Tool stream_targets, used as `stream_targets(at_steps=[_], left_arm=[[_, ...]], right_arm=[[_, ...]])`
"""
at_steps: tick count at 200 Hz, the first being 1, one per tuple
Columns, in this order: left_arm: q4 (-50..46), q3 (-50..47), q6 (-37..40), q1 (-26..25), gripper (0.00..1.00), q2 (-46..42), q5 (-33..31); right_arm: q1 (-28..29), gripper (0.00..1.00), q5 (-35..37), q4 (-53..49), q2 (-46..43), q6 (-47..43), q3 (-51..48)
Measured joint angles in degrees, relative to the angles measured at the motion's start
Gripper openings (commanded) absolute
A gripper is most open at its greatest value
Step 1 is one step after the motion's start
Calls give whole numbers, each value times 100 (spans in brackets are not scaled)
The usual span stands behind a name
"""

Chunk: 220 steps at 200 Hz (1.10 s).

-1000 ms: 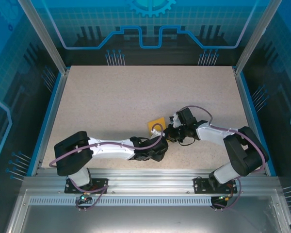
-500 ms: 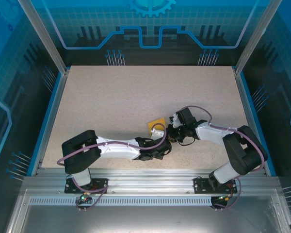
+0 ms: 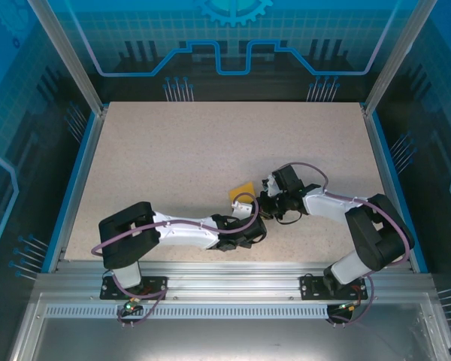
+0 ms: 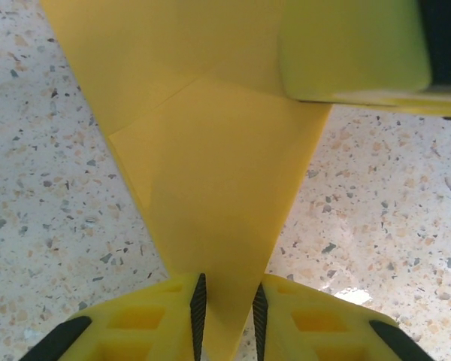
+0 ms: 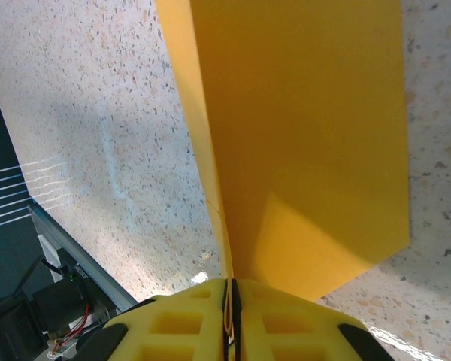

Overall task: Fold a paper plane with a square sheet of paper (pick it up from the middle)
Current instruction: Fourth fold the wing at the center of the table.

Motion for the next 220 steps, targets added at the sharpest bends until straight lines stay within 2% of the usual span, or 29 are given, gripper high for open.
stream_targets(at_steps=[22,62,90,117,175,213,220], left_arm=[[-13,0,2,-9,23,0,-28],[-66,0,-2,-9,30,0,-46],[-44,0,-11,-9,29,0,-44],[-17,0,-94,-9,25,0,-44],[92,0,-184,-9,9,0,-44],[251,-129,-291,-9,3,-24,-46],[289,-201,-293,-9,3,-50,-46]], right_arm=[[0,13,0,-42,22,-4,33],[0,13,0,-79,63,-33,59],[0,13,0,-90,85,-61,76],[0,13,2,-133,122,-87,109],[0,14,0,-199,129,-153,118],[0,20,-2,-310,127,-247,195],[0,24,0,-365,129,-291,232]])
